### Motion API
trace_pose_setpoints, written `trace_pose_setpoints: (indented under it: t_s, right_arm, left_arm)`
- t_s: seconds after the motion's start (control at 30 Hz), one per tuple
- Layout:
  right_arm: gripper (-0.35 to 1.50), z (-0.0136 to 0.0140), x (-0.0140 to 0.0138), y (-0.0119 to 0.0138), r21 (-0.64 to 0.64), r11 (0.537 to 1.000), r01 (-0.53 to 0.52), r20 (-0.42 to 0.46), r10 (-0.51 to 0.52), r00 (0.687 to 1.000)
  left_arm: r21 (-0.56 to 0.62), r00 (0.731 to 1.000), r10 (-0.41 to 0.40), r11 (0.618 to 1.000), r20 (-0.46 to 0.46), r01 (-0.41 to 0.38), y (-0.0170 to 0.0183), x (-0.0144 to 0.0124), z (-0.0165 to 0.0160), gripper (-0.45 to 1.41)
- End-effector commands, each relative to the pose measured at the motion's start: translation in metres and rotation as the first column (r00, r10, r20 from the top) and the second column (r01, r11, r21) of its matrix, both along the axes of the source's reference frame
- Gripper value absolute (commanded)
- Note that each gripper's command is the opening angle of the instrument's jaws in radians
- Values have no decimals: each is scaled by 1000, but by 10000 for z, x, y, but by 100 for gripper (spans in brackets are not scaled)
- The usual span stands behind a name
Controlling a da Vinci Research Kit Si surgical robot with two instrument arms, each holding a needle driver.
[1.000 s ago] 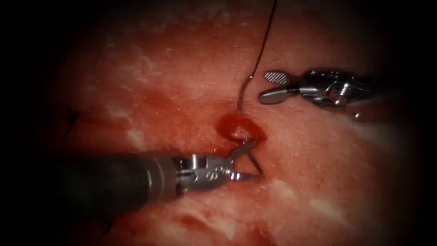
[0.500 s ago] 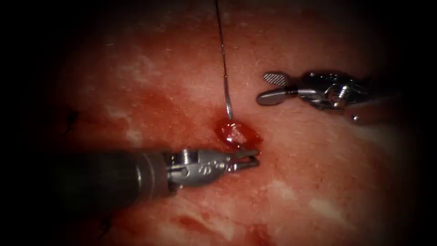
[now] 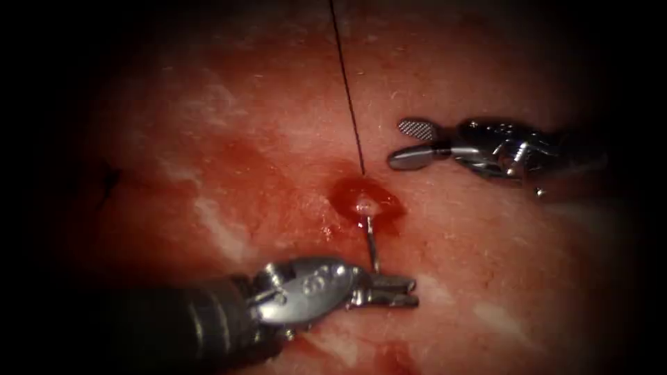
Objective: Wound Closure
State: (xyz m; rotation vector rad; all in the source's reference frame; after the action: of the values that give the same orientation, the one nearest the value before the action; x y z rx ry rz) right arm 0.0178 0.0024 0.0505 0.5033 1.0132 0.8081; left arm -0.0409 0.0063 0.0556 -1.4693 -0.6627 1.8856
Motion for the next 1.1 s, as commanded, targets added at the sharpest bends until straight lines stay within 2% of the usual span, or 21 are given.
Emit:
trace_pose_setpoints:
  t_s: [0.03, 0.23, 0.43, 0.5, 0.6, 0.7, 0.77, 0.93, 0.97, 1.1]
  right_arm:
    - [103, 3, 5, -10, 7, 1000, 3, -3, -3, 1000]
    - [103, 2, 5, -19, 28, 1000, 8, -15, -7, 1000]
    - [106, 7, 4, -28, 25, 1000, 9, -16, -9, 1000]
    - [104, 9, 3, -30, 23, 1000, 10, -16, -10, 1000]
    - [104, 9, 1, -34, 32, 999, 8, -22, -8, 1000]
    - [109, 5, -2, -39, 48, 999, -10, -46, 13, 999]
    - [106, -2, -10, -45, 60, 998, -10, -55, 13, 998]
    - [98, -15, -33, -44, 69, 998, -14, -72, 19, 997]
    - [98, -20, -37, -43, 88, 996, -26, -92, 34, 995]
    - [93, -35, -44, -38, 155, 988, -27, -175, 55, 983]
  left_arm:
    - [9, 1000, 7, 1000, 6, -7, -4, -4, 2, -45]
    - [12, 999, 25, 1000, 33, -25, -3, 3, -21, -45]
    - [-157, 999, 45, 987, 23, -41, -8, -4, -49, -45]
    - [-260, 998, 58, 964, -6, -58, -7, -6, -58, -45]
    - [-406, 994, 43, 910, -100, -80, -4, -7, -68, -45]
    - [-498, 988, 17, 862, -156, -94, 3, -4, -77, -45]
    - [-589, 970, -27, 799, -240, -123, 19, 6, -82, -45]
    - [-633, 955, -76, 763, -288, -131, 47, 17, -80, -45]
    - [-652, 953, -92, 748, -288, -125, 58, 21, -76, -45]
    - [-661, 953, -103, 741, -286, -118, 64, 23, -63, -45]
